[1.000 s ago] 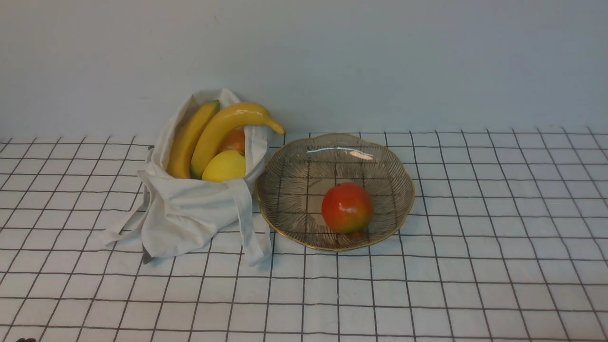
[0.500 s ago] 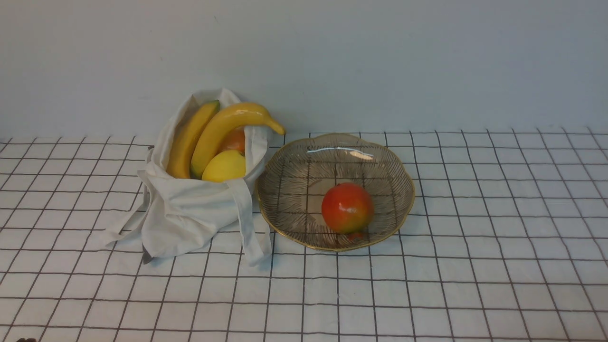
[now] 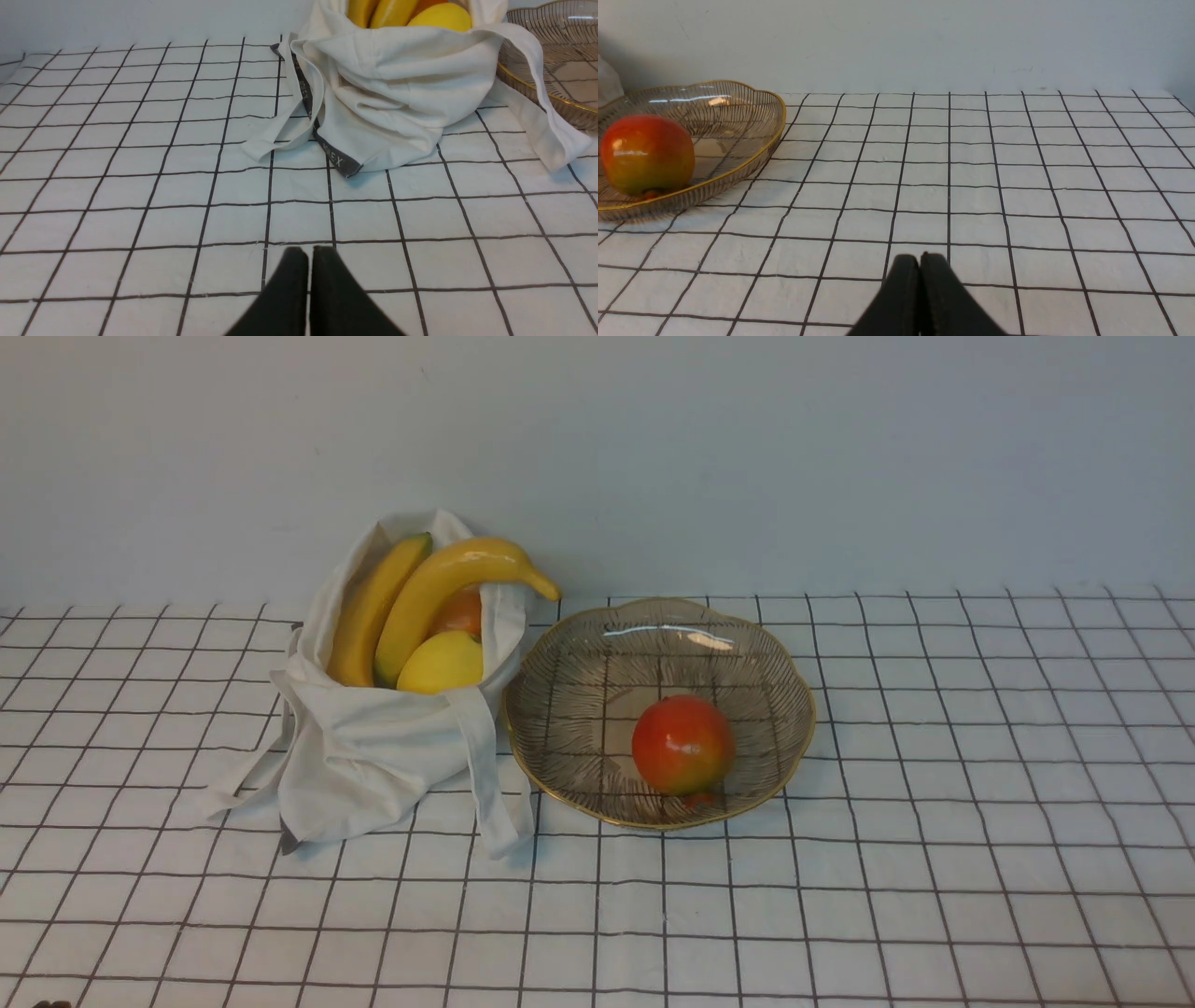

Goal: Take the fruit out of the bag on the white checkered tablecloth and place them on the plate.
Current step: 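Reach into the white bag and grasp the banana with the left gripper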

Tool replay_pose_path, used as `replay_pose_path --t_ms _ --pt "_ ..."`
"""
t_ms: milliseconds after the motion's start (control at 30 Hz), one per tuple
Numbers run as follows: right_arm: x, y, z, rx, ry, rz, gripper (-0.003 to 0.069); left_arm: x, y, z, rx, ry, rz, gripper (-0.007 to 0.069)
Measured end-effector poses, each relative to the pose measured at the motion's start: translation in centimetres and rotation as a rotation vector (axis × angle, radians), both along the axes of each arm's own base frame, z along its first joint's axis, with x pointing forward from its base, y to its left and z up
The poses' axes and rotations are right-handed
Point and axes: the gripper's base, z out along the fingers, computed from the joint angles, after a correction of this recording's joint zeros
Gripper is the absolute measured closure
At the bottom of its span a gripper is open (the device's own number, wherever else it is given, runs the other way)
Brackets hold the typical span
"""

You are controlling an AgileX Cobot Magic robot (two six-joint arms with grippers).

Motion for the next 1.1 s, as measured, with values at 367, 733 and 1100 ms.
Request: replay_pose_path --t_ms 367,733,1100 --pt "0.0 0.0 0.0 0.0 0.0 0.0 0.0675 0.0 -0.7 0.1 -0.335 0.015 0.026 0.0632" --pt "0.0 0.0 0.0 0.0 0.0 0.0 0.0675 0.0 -2.1 1.2 -1.092 0.039 0.056 0.0632" --pt "0.0 0.0 0.0 0.0 0.0 0.0 0.0675 2.0 -3.5 11.4 -0.688 0.259 -0.13 0.0632"
